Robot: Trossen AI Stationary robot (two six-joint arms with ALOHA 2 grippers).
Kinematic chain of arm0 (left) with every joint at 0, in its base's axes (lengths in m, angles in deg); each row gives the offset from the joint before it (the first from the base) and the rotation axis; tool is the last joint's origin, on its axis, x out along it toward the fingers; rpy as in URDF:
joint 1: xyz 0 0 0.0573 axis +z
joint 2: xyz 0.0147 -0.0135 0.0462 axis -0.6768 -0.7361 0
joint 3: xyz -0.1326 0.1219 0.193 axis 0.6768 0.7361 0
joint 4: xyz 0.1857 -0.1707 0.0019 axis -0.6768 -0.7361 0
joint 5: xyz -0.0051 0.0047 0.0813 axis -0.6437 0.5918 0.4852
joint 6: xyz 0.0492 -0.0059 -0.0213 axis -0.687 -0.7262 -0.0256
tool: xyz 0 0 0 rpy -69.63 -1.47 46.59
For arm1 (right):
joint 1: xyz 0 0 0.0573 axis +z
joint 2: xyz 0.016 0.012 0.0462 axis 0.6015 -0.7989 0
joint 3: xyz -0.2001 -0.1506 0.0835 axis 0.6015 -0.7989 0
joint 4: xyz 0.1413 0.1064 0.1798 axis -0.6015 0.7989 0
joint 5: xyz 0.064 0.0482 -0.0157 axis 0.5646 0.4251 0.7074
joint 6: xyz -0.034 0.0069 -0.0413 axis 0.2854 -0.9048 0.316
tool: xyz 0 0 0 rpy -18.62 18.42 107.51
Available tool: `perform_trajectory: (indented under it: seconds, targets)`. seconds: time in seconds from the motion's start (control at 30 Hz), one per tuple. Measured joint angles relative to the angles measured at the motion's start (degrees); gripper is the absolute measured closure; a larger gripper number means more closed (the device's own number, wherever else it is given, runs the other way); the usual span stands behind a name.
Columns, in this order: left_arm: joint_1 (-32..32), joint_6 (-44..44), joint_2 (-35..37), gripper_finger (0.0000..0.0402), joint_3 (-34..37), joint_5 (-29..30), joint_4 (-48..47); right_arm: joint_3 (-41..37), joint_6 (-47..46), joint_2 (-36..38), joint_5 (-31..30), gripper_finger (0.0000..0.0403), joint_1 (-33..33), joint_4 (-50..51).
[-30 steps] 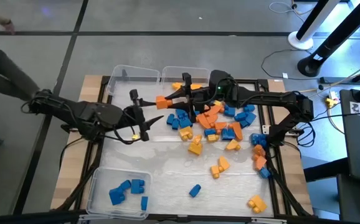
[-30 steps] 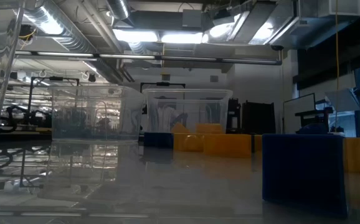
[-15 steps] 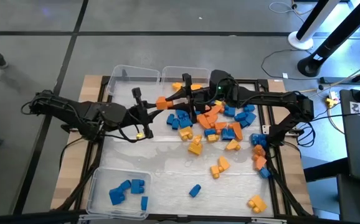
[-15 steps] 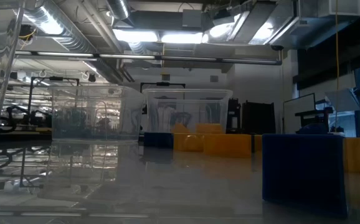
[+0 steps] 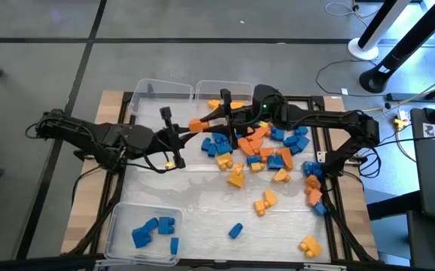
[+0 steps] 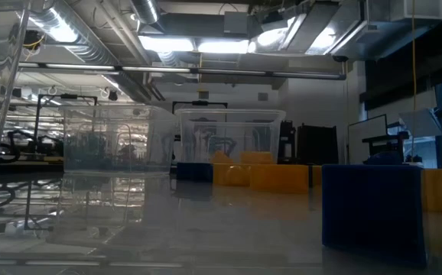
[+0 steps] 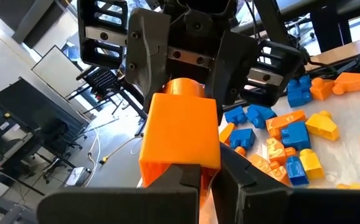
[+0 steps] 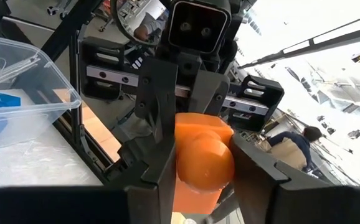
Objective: Sort blocks
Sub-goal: Put the orange game piece into the top left transparent bin
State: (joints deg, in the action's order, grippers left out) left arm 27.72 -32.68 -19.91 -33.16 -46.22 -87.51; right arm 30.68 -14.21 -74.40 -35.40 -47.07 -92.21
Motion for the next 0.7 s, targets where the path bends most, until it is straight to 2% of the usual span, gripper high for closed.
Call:
perform_trajectory:
  seconds: [0.27,0.4,0.5,0.7]
  targets:
    - [-0.02,-0.32,0.02,0.0397,0.05,-0.81,0.64,0.04,0.34,-0.07,-0.50,0.0185,0.02,1.21]
    - [0.00,-1.46,0.82,0.0398,0.05,0.59,0.02,0.02,0.30,0.64,-1.33,0.0154,-0.02,2.94]
    - [0.00,-1.21,2.69,0.0397,0.05,1.72,-1.27,0.02,0.59,2.22,-6.63,0.0142,-0.03,5.84]
    - [0.89,4.41,7.14,0.0397,0.05,2.15,-9.00,0.02,8.21,6.12,-25.53,0.0138,-0.07,12.98]
